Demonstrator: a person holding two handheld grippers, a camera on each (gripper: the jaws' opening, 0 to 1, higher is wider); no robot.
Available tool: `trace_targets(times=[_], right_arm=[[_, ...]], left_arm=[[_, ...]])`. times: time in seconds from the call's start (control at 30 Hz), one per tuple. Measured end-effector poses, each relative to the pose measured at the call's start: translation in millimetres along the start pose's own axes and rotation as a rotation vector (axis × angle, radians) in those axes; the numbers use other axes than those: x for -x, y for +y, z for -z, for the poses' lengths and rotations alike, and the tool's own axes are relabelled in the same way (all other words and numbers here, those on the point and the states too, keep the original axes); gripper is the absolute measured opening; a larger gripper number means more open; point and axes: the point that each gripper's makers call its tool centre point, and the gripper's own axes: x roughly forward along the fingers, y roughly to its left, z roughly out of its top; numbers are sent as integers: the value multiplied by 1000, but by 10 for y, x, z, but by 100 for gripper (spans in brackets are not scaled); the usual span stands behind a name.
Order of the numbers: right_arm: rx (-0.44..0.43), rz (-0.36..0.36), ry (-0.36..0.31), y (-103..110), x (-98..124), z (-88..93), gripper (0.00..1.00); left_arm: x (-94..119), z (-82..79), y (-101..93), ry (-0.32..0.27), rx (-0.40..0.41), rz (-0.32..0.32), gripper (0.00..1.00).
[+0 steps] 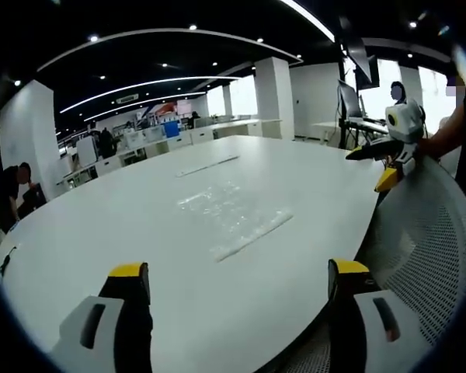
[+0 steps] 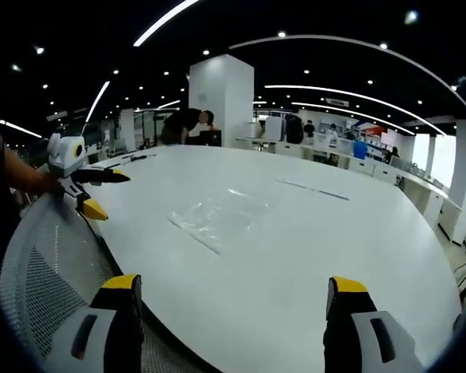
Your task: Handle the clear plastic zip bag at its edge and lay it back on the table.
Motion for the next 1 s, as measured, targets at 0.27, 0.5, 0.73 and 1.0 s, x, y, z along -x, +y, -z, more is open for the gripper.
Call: trace_targets(times=[0.27, 0.5, 0.73, 1.0], right_arm=[[-3, 1, -6, 2, 4, -15, 100], [-4, -1, -5, 5, 1, -13, 100], [-6, 0, -9, 15, -2, -28, 100], [-9, -1, -11, 21, -1, -38, 100]], left_arm=[[4, -22, 1, -6, 4, -7, 99], [1, -17, -7, -5, -1, -1, 99], [-1, -19, -12, 1, -2, -2, 99], [-4, 16, 19, 5, 5, -3, 99]])
